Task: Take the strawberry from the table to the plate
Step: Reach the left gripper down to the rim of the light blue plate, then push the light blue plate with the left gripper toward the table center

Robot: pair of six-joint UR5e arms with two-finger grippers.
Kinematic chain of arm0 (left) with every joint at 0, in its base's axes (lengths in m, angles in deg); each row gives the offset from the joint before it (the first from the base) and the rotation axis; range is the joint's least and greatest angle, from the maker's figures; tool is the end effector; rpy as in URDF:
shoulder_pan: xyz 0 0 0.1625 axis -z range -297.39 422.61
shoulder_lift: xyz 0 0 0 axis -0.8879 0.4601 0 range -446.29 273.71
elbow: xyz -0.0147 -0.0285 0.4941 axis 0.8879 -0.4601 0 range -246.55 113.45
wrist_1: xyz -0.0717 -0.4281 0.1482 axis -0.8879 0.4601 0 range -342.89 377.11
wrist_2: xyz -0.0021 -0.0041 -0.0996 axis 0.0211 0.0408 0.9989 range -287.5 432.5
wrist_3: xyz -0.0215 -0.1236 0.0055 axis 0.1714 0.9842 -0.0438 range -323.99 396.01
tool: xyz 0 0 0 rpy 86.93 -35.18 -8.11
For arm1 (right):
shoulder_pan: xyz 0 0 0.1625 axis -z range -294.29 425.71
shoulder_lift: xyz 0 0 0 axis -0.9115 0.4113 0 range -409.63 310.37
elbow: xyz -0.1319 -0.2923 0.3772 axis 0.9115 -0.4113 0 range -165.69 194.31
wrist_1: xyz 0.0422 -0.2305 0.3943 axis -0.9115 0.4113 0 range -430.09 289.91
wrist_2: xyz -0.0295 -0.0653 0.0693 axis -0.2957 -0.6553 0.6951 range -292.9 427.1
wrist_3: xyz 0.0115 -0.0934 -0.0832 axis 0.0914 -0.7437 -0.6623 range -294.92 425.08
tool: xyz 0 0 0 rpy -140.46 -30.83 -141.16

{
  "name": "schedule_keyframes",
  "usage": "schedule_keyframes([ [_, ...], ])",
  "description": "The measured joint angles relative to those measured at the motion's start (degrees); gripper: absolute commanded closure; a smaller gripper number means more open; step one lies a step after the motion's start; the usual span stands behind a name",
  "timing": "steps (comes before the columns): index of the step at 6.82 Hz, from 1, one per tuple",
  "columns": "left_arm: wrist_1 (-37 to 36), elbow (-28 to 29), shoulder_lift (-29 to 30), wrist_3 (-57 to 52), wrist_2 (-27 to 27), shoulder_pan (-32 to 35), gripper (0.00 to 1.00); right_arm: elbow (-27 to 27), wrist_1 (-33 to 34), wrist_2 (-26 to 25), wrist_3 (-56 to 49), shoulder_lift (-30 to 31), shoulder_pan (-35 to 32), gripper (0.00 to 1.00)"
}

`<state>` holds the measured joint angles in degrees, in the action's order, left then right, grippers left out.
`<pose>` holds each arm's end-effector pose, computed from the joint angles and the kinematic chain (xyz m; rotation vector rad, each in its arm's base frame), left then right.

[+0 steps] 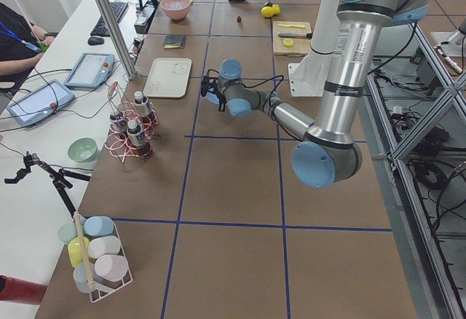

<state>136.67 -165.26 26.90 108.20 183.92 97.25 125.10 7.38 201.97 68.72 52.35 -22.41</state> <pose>0.5408 -0.4801 0.3540 0.1656 1.0977 -0.0626 0.0296 -0.4574 0.6263 0.3153 -0.7897 -0.1169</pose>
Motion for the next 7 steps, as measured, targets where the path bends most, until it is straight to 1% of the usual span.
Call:
schedule_keyframes([
  [1, -2.53, 2.14, 4.85, 3.43, -3.16, -4.50, 1.00, -0.13, -1.37, -0.03, 0.10, 0.03, 0.03, 0.00],
  [2, -3.34, 3.85, 7.31, 5.15, -5.47, -7.30, 1.00, -0.29, -1.88, -0.06, 0.25, 0.05, 0.04, 0.00],
  [4, -3.46, 5.73, 8.58, 5.86, -6.90, -8.74, 1.00, -0.77, -2.10, -0.15, 0.36, 0.06, 0.05, 0.00],
  [6, -3.46, 6.03, 8.53, 5.72, -7.01, -8.80, 1.00, -0.90, -2.14, -0.23, 0.38, 0.00, 0.05, 0.00],
  [7, -3.46, 6.06, 8.38, 5.62, -7.00, -8.72, 0.67, -0.93, -2.14, -0.26, 0.39, -0.02, 0.05, 0.00],
])
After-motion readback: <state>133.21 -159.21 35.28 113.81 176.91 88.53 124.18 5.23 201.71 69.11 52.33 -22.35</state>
